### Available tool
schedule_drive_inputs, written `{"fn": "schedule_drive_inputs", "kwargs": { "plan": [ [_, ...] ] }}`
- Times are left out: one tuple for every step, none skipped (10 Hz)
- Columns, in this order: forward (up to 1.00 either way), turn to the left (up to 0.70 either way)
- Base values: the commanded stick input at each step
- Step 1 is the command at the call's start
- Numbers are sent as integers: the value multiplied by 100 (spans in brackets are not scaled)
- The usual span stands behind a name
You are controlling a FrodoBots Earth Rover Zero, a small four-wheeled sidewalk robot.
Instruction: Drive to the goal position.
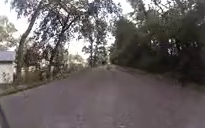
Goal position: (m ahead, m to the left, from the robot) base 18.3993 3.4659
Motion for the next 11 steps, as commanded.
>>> {"fn": "schedule_drive_inputs", "kwargs": {
  "plan": [
    [70, 0],
    [70, 0],
    [70, 0],
    [70, 0],
    [70, 0],
    [70, 0],
    [70, 0],
    [70, 0],
    [70, 0],
    [70, 0],
    [70, 0]
  ]
}}
